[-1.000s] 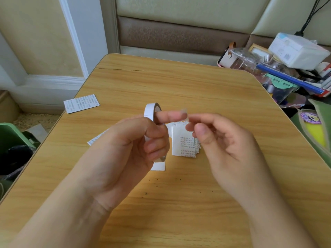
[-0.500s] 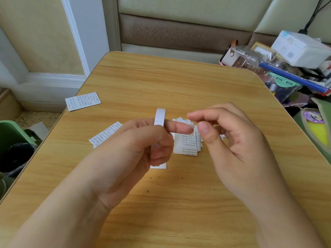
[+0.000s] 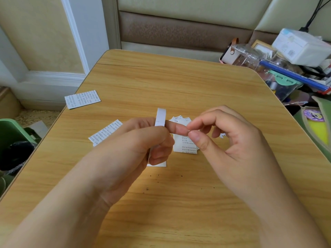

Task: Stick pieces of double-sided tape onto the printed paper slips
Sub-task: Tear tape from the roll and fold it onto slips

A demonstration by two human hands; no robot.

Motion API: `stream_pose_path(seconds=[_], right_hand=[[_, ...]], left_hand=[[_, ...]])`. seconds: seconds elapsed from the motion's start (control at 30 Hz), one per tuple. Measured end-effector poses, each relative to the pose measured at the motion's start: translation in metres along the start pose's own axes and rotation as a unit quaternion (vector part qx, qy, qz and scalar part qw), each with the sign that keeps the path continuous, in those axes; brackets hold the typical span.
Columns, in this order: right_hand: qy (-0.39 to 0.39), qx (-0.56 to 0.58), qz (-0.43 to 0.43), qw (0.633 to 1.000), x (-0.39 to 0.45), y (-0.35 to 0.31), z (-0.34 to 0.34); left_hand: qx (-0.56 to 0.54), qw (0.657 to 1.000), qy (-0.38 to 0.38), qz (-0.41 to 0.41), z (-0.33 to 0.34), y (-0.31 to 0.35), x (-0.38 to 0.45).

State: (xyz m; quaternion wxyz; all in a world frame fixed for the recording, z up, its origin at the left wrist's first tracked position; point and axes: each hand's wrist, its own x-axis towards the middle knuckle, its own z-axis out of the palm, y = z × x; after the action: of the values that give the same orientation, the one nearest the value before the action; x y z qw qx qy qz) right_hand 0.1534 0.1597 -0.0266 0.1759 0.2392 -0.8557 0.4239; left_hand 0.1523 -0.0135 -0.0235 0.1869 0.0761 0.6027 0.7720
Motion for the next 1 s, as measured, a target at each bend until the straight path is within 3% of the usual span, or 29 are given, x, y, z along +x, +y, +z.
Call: stream_pose_path(seconds=[0.73,1.0], right_hand=[[-0.028,0.029,0.003,0.999,-0.0001,-0.0035,0.0002],[-0.044,0.071,0.040,0.996,-0.0034,-0.0021,0.0011]], left_hand=[[0.028,1.000,0.002,-0.008,-0.0011,-0.0014,0.0008],[0.096,0.995,0.031,0.004,0.0013,-0.0027,-0.0005]])
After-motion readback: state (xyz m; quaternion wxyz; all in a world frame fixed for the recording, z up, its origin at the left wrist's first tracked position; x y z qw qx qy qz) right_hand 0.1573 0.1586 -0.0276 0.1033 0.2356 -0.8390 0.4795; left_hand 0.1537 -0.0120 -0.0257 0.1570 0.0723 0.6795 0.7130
